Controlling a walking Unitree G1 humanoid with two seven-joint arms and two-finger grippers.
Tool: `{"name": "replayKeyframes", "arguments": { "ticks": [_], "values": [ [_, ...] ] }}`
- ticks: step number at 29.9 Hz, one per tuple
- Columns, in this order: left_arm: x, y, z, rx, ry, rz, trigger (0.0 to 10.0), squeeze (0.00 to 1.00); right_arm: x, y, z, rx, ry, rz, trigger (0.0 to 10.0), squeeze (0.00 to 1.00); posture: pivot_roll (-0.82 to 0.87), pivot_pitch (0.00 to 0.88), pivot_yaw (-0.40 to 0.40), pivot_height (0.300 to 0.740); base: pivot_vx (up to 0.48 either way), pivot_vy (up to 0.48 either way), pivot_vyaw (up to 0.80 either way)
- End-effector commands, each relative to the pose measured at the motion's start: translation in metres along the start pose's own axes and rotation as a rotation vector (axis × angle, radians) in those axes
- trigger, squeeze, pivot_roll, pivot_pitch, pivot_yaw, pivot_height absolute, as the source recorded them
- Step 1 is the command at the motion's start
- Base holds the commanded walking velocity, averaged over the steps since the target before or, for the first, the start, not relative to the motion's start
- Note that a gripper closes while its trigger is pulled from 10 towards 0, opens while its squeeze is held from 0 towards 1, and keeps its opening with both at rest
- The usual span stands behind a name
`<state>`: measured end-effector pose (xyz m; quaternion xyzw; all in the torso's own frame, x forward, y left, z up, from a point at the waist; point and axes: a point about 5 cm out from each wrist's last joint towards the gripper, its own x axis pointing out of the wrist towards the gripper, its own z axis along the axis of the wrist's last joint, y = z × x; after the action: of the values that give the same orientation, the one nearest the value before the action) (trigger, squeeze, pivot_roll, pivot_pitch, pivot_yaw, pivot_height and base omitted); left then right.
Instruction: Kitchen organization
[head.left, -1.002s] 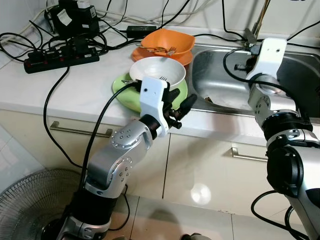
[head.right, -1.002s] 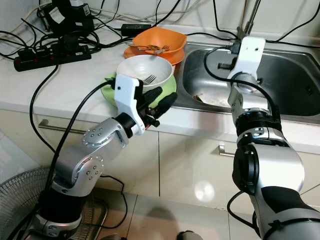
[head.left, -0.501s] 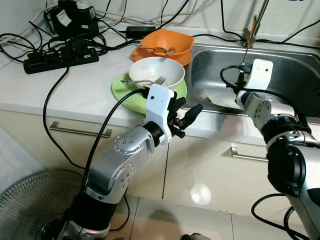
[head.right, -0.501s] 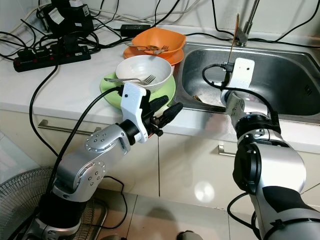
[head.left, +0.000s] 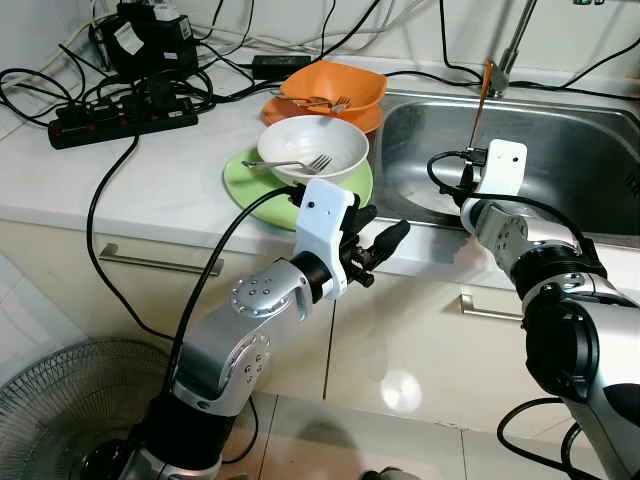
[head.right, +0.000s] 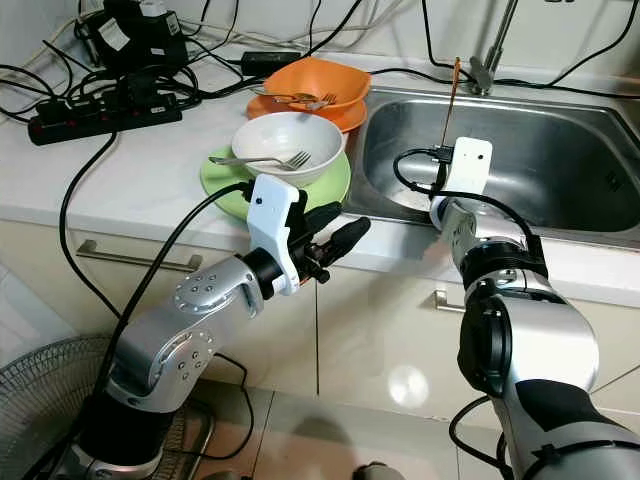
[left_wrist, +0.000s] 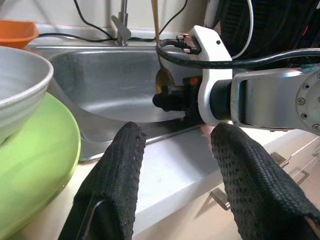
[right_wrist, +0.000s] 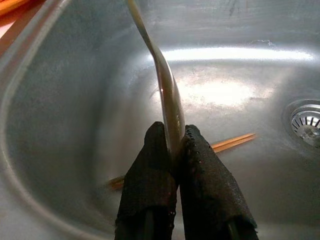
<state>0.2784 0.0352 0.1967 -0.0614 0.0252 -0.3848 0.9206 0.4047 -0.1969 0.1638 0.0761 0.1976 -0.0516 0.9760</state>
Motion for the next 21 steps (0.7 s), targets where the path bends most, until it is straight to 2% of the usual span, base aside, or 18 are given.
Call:
{"name": "replayKeyframes", "arguments": {
  "ticks": [1,2,3,4,8,10,11,21],
  "values": [
    [-0.0010,-0.0041,0.0017,0.012,0.002,-0.021,10.0,0.00,0.0011,0.0009,-0.0205,0.001,0.075,0.009,10.0,0.00,0.03,0.037,-0.016,0.732,0.000,0.000,0.00],
    [-0.0011,-0.0042,0.0016,0.011,0.002,-0.021,10.0,0.00,0.0011,0.0011,-0.0204,0.002,0.075,0.010,10.0,0.00,0.03,0.037,-0.015,0.732,0.000,0.000,0.00],
    [-0.0012,-0.0042,0.0015,0.011,0.002,-0.021,10.0,0.00,0.0011,0.0013,-0.0201,0.002,0.073,0.010,10.0,0.73,0.03,0.037,-0.015,0.732,0.000,0.000,0.00],
    [-0.0014,-0.0041,0.0015,0.010,0.002,-0.020,10.0,0.00,0.0011,0.0015,-0.0200,0.002,0.073,0.010,10.0,0.99,0.04,0.036,-0.014,0.732,0.000,0.000,0.00],
    [-0.0016,-0.0037,0.0015,0.009,0.003,-0.021,10.0,0.00,0.0012,0.0018,-0.0198,-0.003,0.070,0.012,10.0,0.95,0.04,0.035,-0.012,0.732,0.000,0.000,0.00],
    [-0.0015,-0.0036,0.0020,0.009,0.003,-0.022,10.0,0.00,0.0012,0.0021,-0.0191,-0.011,0.065,0.014,10.0,0.75,0.04,0.037,-0.011,0.732,0.000,0.000,0.00],
    [-0.0015,-0.0033,0.0021,0.008,0.004,-0.021,10.0,0.00,0.0012,0.0023,-0.0187,-0.013,0.063,0.015,10.0,0.00,0.04,0.037,-0.011,0.732,0.000,0.000,0.00],
    [-0.0018,-0.0028,0.0017,0.007,0.007,-0.024,10.0,0.00,0.0013,0.0036,-0.0156,-0.010,0.038,0.017,10.0,0.00,0.04,0.039,-0.007,0.732,0.000,0.000,0.00]
  ]
}}
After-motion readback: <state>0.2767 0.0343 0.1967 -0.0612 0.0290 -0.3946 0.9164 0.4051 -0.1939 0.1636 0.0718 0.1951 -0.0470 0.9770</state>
